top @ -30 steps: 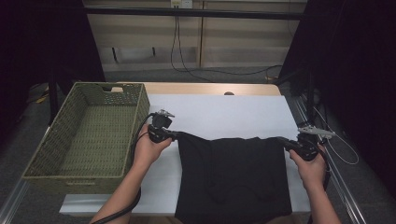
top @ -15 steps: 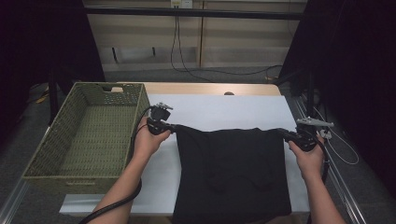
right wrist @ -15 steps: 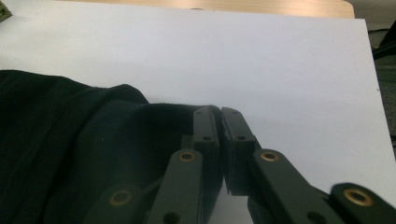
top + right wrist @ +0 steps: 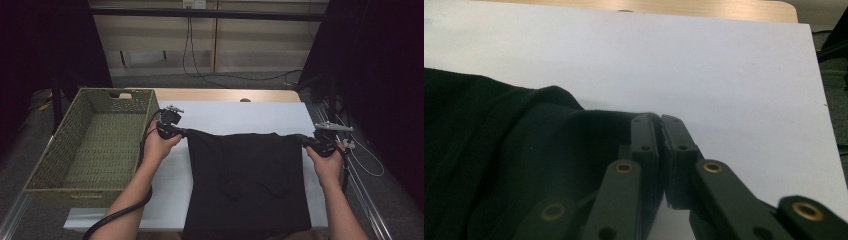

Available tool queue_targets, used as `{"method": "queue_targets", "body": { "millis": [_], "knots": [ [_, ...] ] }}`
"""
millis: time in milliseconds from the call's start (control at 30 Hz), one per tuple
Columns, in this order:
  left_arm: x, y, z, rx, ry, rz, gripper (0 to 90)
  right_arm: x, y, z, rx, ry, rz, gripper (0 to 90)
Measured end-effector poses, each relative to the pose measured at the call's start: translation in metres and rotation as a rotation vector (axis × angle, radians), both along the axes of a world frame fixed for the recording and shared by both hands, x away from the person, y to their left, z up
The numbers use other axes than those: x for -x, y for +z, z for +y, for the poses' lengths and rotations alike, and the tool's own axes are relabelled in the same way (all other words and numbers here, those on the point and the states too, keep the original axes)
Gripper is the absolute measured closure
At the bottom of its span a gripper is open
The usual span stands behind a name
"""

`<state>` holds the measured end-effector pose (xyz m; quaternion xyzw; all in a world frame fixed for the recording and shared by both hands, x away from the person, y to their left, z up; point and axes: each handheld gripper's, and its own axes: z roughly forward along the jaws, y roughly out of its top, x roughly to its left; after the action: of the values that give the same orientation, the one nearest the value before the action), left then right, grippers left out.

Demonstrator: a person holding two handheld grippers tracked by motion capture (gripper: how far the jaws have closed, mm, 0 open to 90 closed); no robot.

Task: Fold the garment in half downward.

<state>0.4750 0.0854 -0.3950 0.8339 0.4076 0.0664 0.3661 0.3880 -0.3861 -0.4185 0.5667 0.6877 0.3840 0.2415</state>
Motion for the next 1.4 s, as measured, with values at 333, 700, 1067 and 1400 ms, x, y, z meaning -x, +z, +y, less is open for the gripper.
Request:
{"method": "queue_targets", "body": {
  "millis": [333,700,1067,1400],
  "knots": [
    [-0.006,0.001,-0.002,-0.042,0.008,-0.029,87.3,-0.007,0.000,-0.001,0.012,0.003,-0.011,86.0],
    [-0.017,0.001,-0.008,-0.073,0.033,-0.042,87.3,-0.024,0.004,0.000,0.030,0.001,-0.002,86.0],
    [-0.042,-0.003,-0.009,-0.090,0.070,-0.029,87.3,-0.052,0.006,-0.001,0.031,-0.007,0.006,86.0],
    [-0.059,-0.021,-0.010,-0.087,0.109,-0.005,66.4,-0.069,-0.002,0.001,0.062,-0.043,0.045,65.7]
  ]
}}
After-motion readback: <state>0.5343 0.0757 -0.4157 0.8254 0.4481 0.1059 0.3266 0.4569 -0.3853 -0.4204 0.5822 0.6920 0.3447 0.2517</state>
